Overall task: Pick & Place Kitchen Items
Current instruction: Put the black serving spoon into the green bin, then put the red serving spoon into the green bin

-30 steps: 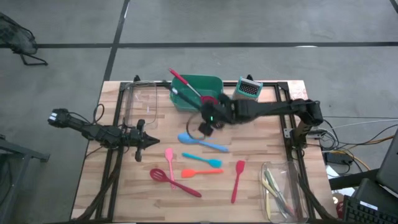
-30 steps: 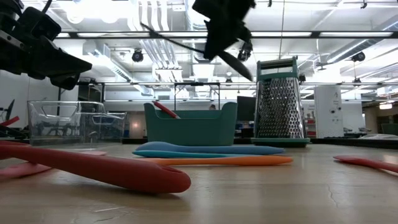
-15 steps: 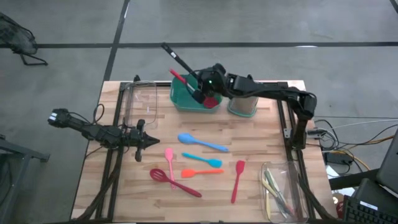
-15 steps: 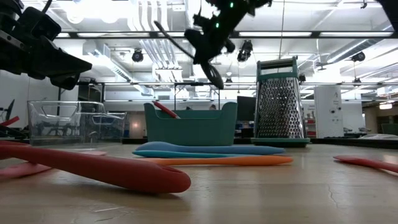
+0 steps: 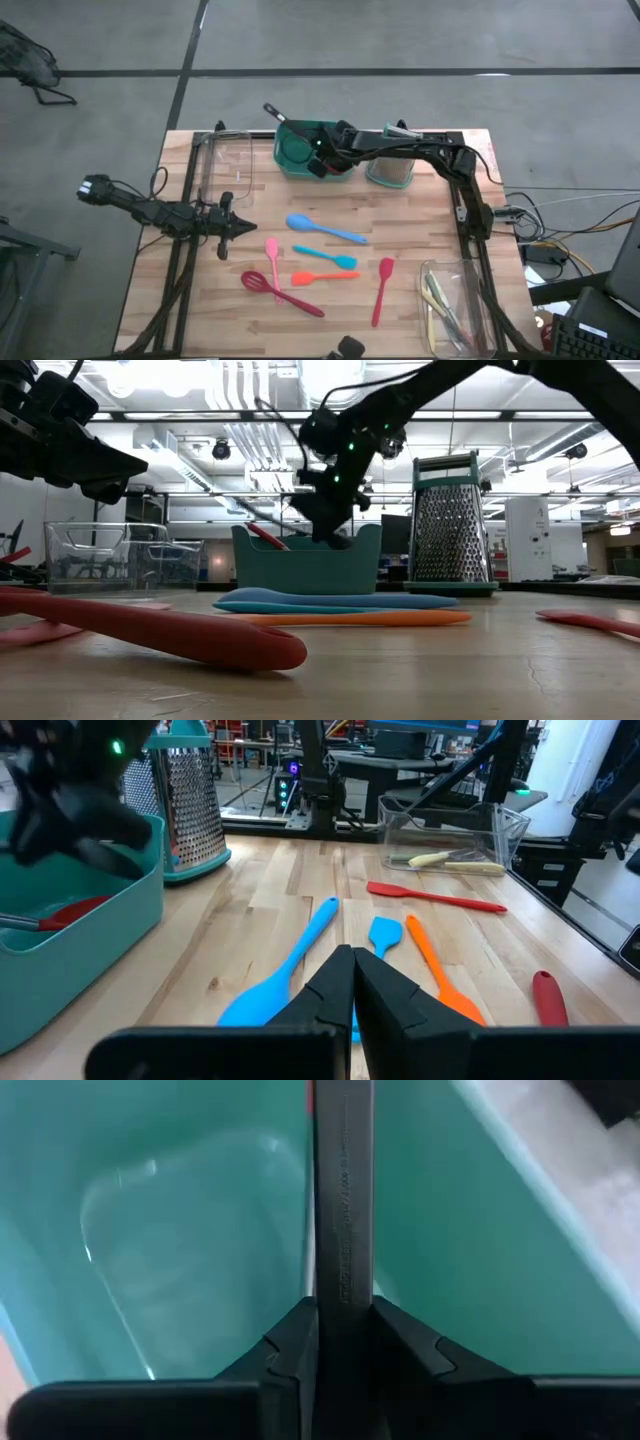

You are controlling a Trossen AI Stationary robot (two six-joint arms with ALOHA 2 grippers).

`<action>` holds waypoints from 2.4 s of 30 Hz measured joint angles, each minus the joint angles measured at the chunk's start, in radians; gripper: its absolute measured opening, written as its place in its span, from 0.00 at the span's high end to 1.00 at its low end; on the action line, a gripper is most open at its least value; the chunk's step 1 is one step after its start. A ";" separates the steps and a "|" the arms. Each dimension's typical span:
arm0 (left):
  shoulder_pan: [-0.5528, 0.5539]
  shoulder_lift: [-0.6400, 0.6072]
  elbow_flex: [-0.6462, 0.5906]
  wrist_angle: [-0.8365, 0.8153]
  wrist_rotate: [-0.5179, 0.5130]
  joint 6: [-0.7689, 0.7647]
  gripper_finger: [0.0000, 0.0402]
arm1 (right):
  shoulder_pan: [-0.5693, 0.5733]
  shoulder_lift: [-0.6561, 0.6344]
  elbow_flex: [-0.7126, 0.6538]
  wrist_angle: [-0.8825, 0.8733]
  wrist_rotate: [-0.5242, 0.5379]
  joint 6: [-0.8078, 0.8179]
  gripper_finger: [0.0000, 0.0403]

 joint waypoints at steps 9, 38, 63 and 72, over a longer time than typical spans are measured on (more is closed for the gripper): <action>0.000 0.000 0.000 0.000 0.000 0.000 0.97 | 0.002 0.045 0.000 -0.044 -0.005 0.004 0.73; 0.000 0.000 0.000 0.000 0.000 0.000 0.97 | 0.360 -0.094 0.000 -0.034 -0.008 0.118 0.35; 0.000 0.000 0.000 0.000 0.000 0.000 0.97 | 0.800 0.144 0.000 0.304 -0.003 0.166 0.40; 0.000 0.000 0.000 0.000 0.000 0.000 0.97 | 0.861 0.235 0.005 0.316 -0.008 0.292 0.36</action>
